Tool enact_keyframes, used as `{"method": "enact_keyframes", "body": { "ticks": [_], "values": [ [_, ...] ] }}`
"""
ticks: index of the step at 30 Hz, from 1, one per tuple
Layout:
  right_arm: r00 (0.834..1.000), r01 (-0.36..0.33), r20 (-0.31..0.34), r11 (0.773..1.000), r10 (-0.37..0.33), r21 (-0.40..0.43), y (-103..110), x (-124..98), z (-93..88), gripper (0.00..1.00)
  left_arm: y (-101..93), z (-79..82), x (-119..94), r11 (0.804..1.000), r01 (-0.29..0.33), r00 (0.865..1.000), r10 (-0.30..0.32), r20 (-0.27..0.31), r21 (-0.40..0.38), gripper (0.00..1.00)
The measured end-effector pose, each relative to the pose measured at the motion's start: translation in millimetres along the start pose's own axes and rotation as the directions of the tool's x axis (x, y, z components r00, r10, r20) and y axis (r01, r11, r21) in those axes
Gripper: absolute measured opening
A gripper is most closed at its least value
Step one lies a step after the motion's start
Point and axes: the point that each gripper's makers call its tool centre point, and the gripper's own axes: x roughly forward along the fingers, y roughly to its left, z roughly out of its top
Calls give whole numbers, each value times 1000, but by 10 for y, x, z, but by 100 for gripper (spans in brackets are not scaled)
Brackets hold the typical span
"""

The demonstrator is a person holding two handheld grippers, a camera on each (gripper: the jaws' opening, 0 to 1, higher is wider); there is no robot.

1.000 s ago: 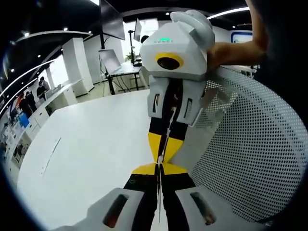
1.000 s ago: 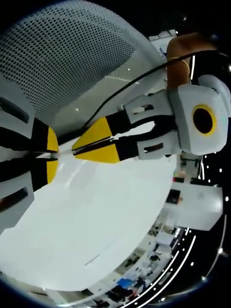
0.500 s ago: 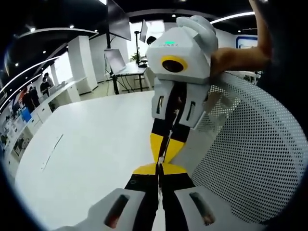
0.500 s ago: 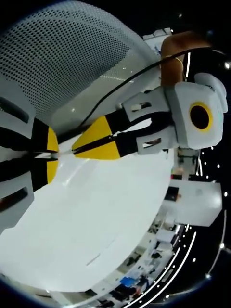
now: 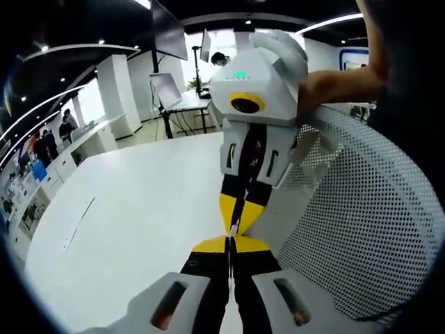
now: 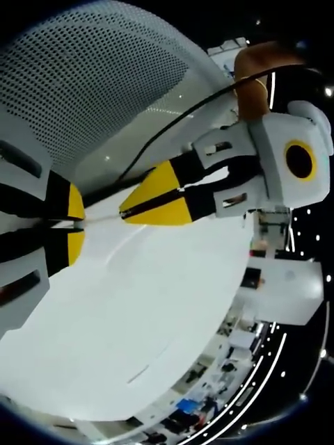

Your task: Open the resealable bag by pulling the two sides of the seal apart until the entire bag opening is separated and visibly accessible.

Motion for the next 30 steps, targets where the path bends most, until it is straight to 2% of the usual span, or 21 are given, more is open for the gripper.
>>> {"method": "enact_keyframes", "body": {
  "ticks": [12, 17, 30],
  "values": [
    [1000, 9, -17, 1000, -9, 8, -26, 2, -33, 0, 54, 8, -185, 1000, -12, 1000, 12, 13, -12, 0],
    [1000, 15, -23, 1000, -15, 12, -27, -4, -45, 0, 78, 60, -285, 999, -16, 999, 19, 49, -50, 0],
    [999, 24, -32, 1000, -24, 11, -53, -7, -68, 0, 74, 68, -363, 999, -22, 999, 24, 47, -41, 0]
  ]
}}
